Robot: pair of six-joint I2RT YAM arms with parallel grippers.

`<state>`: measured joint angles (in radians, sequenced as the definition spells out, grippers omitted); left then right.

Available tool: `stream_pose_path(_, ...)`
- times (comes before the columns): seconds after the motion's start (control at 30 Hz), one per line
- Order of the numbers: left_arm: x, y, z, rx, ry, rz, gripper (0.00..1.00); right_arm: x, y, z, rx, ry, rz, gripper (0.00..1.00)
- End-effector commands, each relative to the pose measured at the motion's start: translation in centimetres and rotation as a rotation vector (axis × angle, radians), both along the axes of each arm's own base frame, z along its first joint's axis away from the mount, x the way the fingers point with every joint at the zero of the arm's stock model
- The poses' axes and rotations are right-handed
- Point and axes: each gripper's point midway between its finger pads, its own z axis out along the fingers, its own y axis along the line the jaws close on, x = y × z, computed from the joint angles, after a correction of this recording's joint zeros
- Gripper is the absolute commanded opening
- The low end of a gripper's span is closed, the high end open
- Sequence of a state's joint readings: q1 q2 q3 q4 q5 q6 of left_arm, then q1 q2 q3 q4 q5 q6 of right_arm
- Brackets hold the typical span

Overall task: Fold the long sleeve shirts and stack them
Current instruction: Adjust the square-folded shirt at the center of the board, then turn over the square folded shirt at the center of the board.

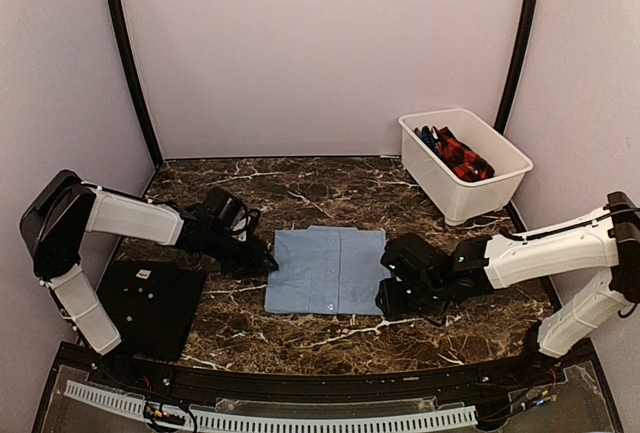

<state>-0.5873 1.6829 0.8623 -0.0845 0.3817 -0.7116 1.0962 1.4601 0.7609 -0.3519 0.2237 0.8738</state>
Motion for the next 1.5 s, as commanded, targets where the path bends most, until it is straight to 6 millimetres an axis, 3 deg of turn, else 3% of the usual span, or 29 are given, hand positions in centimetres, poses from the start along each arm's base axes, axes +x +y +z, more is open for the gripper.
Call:
stream_pose_path(0.0, 0.4, 0.2, -0.7, 0.044, 0.008, -0.002, 0.48, 0.4, -0.2, 2.0, 0.019, -0.044, -0.01, 0.42)
stream_pose_path(0.4, -0.2, -0.2, -3.6, 0.195, 0.018, -0.015, 0.37, 1.1, -0.7, 3.9, 0.047, -0.084, -0.023, 0.42)
stream_pose_path(0.57, -0.2, -0.8, -3.8, 0.168, 0.025, -0.008, 0.26, 1.7, -0.7, 4.3, 0.05, -0.095, -0.028, 0.42)
stream_pose_path(0.83, 0.2, -3.8, -1.7, -0.001, 0.024, -0.035, 0.01, 3.4, -0.4, 4.5, 0.057, -0.111, -0.039, 0.42)
stream_pose_path(1.03, 0.5, -3.9, 0.8, -0.025, -0.011, -0.051, 0.0, 4.6, -0.8, 4.5, 0.058, -0.121, -0.059, 0.43)
stream_pose_path(1.3, 0.4, -1.5, 3.2, -0.033, -0.034, -0.07, 0.0, 5.3, -1.0, 4.2, 0.055, -0.121, -0.066, 0.43)
stream_pose_path(1.47, 0.2, -0.5, 4.0, -0.044, -0.03, -0.084, 0.0, 7.0, -0.7, 4.1, 0.051, -0.13, -0.076, 0.42)
